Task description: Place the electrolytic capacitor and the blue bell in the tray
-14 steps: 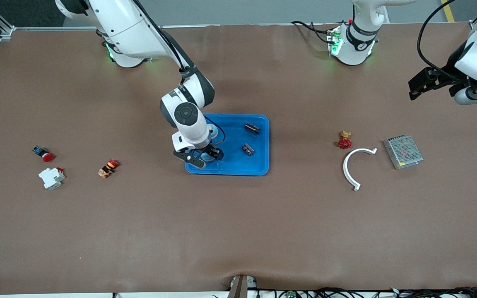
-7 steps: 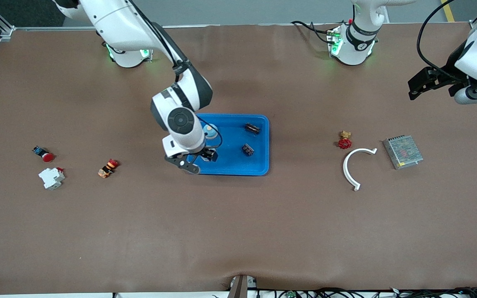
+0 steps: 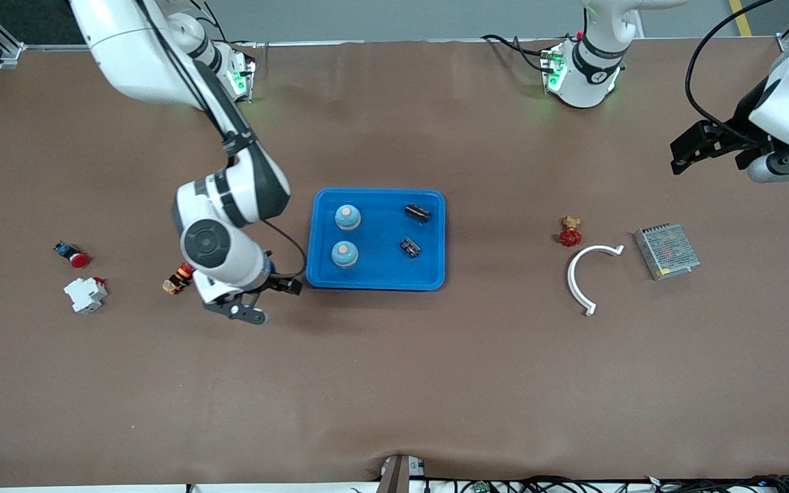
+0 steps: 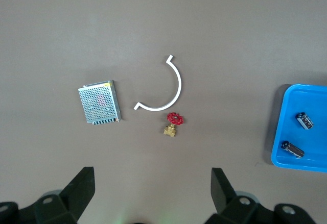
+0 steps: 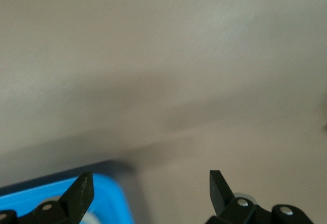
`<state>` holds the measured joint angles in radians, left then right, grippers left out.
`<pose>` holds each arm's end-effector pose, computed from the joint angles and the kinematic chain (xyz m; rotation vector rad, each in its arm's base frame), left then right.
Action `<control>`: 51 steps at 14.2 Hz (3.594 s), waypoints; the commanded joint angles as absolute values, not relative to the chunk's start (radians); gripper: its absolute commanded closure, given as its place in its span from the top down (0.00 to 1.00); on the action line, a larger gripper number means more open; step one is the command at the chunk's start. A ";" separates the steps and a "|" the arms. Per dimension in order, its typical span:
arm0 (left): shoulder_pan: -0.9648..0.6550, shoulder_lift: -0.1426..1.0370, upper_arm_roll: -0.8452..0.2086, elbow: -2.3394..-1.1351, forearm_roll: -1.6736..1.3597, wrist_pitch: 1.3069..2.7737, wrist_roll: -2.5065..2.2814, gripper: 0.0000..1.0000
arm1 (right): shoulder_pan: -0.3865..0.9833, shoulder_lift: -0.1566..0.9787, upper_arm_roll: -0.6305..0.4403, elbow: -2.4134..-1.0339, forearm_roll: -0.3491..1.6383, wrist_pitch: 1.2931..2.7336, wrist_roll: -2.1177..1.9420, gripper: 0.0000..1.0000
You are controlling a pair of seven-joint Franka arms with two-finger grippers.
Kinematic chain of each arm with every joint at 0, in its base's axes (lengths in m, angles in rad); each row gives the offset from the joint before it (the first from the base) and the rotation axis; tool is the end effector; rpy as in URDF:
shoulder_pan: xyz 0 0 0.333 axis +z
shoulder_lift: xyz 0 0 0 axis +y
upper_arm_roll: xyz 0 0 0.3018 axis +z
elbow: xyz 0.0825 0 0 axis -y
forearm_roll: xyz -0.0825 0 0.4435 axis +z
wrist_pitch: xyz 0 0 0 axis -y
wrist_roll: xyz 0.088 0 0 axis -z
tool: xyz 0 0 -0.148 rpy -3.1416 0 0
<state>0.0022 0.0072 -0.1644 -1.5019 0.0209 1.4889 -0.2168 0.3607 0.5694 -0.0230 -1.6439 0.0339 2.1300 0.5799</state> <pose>0.5998 -0.0946 0.5942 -3.1172 -0.0874 0.0250 0.6707 0.2392 0.1883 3.0901 -0.4013 -0.1268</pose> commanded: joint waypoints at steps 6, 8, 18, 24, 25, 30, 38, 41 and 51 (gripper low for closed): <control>0.008 0.006 -0.166 -1.503 0.009 1.520 -0.204 1.00 | 0.126 0.540 -0.005 -1.635 0.020 2.085 0.331 1.00; 0.008 0.005 -0.166 -1.505 0.008 1.545 -0.204 1.00 | 0.103 0.517 -0.005 -1.635 0.003 2.069 0.330 1.00; 0.008 0.000 -0.167 -1.509 0.008 1.543 -0.204 1.00 | -0.009 0.261 0.031 -1.401 -0.006 1.566 0.144 1.00; 0.009 0.000 -0.167 -1.508 0.009 1.548 -0.202 1.00 | -0.034 0.203 0.032 -1.322 -0.003 1.431 0.144 1.00; 0.008 -0.002 -0.167 -1.508 0.011 1.546 -0.202 1.00 | -0.035 0.201 0.032 -1.322 -0.003 1.431 0.144 1.00; 0.008 -0.002 -0.169 -1.509 0.011 1.546 -0.202 1.00 | -0.054 0.167 0.054 -1.324 0.000 1.434 0.147 1.00; 0.006 -0.006 -0.170 -1.506 0.011 1.536 -0.202 1.00 | -0.057 0.008 0.057 -1.556 -0.002 1.518 0.156 1.00; 0.006 -0.017 -0.172 -1.505 0.012 1.514 -0.199 1.00 | -0.049 -0.015 0.066 -1.608 0.000 1.542 0.158 1.00; 0.008 -0.021 -0.170 -1.503 0.017 1.514 -0.150 1.00 | -0.031 -0.006 0.069 -1.611 0.021 1.569 0.213 1.00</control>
